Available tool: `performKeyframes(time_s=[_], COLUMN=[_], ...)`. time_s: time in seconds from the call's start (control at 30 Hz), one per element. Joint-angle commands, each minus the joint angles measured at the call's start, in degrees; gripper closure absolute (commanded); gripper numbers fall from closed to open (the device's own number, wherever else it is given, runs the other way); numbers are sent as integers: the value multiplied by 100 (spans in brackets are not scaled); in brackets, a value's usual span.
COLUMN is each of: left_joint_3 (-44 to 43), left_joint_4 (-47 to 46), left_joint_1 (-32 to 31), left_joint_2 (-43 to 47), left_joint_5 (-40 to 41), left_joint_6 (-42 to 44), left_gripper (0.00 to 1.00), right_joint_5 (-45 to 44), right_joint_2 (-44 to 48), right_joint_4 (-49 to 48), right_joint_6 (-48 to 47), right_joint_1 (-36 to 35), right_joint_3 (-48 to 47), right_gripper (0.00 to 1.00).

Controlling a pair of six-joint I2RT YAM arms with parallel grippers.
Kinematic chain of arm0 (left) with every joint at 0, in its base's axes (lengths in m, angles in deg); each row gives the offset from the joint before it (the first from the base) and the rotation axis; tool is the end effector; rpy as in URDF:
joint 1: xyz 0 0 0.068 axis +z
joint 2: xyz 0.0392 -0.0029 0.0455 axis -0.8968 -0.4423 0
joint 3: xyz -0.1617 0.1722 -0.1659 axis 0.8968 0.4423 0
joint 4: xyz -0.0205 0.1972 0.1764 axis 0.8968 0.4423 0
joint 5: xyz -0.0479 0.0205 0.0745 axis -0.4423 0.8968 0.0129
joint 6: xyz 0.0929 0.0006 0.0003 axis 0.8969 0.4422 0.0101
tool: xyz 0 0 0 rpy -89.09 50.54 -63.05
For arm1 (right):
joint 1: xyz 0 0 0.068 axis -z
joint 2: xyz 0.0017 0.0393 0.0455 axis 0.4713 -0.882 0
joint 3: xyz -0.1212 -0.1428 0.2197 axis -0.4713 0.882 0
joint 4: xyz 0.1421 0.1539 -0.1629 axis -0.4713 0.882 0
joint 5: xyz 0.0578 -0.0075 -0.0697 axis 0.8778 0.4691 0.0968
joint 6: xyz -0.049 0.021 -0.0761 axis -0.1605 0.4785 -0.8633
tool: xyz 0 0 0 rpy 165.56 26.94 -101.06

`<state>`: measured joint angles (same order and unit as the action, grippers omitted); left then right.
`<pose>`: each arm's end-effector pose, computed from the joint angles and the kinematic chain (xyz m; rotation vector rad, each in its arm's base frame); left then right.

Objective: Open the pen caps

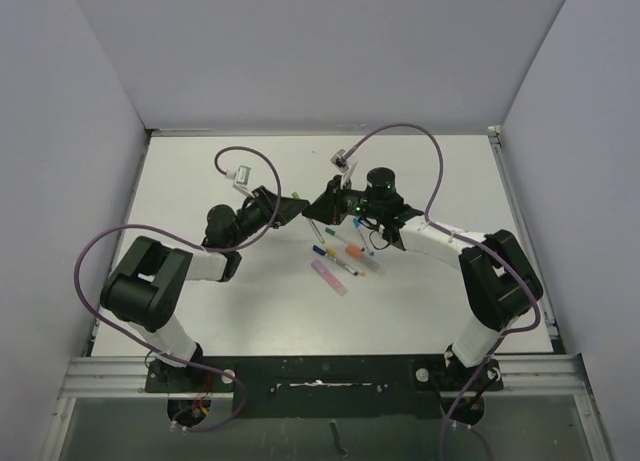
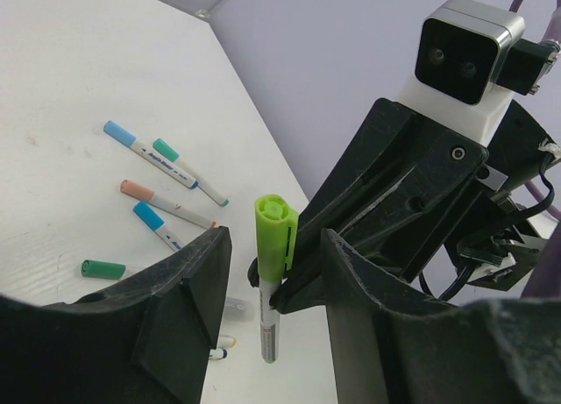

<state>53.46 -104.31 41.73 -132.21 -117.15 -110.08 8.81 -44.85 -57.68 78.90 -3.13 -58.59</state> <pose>0.3220 -0.1722 0.2187 -0.0946 1.6375 -1.4856 0.3303 0.2614 0.2494 -0.6073 1.8510 1.2932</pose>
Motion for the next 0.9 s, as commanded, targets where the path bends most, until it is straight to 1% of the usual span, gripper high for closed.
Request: performKeyframes(time_s=[0.0,0.17,0.27,0.3,0.4,0.47,0.5,0.53,0.6,0.63,0.67,0.7,0.73,0.87], left_joint_3=[44,92,110,105,89,79,83,86,108,113,121,122,126,139], left_joint_4=[-539,-579,-593,-578,-508,-443,-418,-408,-363,-339,-293,-257,-212,-101], left_joint_1=[5,5,0,4,5,5,5,5,5,5,5,5,5,5], left_joint_2=[88,125,173,182,211,229,236,246,287,318,355,395,453,582], left_joint_5=[-11,13,30,23,8,10,12,25,64,92,106,120,136,215], left_joint_6=[41,51,68,68,80,86,86,90,86,92,101,112,116,106], left_gripper=[58,65,71,75,89,97,100,100,100,100,100,100,100,100], right_joint_5=[121,142,129,121,116,116,116,116,141,136,127,100,66,-24], right_joint_2=[-65,-109,-114,-114,-99,-94,-85,-85,-76,-60,-28,20,52,106], right_joint_4=[-388,-386,-395,-395,-400,-385,-370,-346,-275,-226,-197,-144,-74,317], right_joint_6=[54,81,81,81,89,90,87,77,40,4,-31,-72,-130,-433], right_joint_1=[-61,-66,-80,-75,-75,-79,-75,-75,-79,-76,-73,-75,-77,-90], right_joint_3=[13,4,24,34,48,43,39,31,22,28,49,68,78,56], right_gripper=[100,100,100,100,100,100,99,90,59,50,44,39,37,36])
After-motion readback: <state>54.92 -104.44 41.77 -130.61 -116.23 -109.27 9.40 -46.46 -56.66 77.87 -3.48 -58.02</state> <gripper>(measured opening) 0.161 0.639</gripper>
